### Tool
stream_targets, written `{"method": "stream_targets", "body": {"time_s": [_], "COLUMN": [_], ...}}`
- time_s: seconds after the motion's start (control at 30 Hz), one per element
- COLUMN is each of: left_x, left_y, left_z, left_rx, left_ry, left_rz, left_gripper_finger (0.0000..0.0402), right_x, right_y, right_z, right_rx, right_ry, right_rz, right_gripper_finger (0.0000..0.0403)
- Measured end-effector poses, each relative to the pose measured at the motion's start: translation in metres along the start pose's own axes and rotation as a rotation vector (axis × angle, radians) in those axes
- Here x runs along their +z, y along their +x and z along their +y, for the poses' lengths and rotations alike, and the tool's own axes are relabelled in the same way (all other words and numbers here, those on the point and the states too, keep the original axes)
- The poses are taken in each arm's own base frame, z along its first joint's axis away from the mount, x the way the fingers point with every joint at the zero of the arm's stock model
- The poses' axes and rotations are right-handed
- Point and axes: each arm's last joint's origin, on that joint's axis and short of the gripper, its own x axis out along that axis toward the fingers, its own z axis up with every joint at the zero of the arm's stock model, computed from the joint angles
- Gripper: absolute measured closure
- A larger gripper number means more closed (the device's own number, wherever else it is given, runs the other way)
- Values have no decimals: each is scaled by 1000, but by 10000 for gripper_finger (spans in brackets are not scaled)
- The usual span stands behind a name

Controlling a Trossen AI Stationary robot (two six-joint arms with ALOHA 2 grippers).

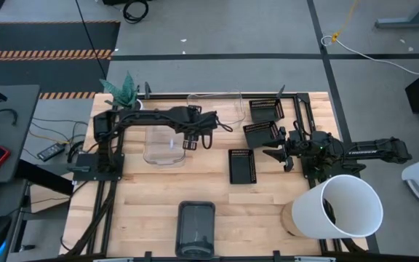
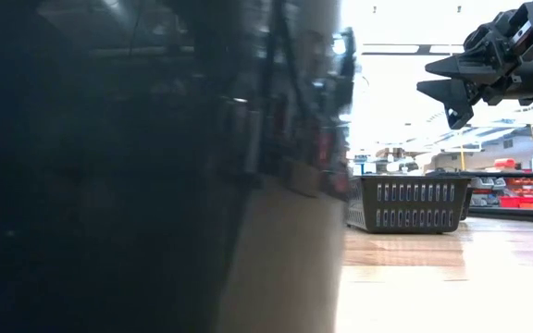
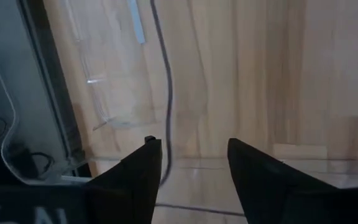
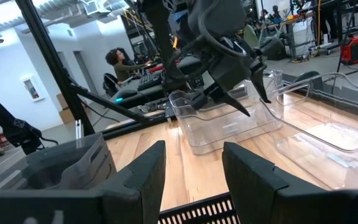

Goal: Stack baskets by color
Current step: Stack the transparent bin on top of the stacked transparent bin

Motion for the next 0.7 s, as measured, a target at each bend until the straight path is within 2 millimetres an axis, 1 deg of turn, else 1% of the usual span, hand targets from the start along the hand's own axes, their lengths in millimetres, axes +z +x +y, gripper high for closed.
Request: {"method": "stream_targets", "body": {"time_s": [0.2,0.4,0.53,0.7], "left_x": [-3,-3,-3,-3], "left_y": [7,7,7,9], "left_z": [4,5,5,9], "left_rx": [-12,-11,-15,-68], "left_ry": [4,-1,-1,-24], "left_rz": [22,22,18,-14], "left_gripper_finger": [228,240,241,241], "right_x": [0,0,0,0], "right_y": [0,0,0,0], "right_z": [0,0,0,0], "right_rx": [0,0,0,0], "right_ry": [0,0,0,0], "right_rz": [0,0,1,0], "right_gripper_finger": [238,238,238,238]}}
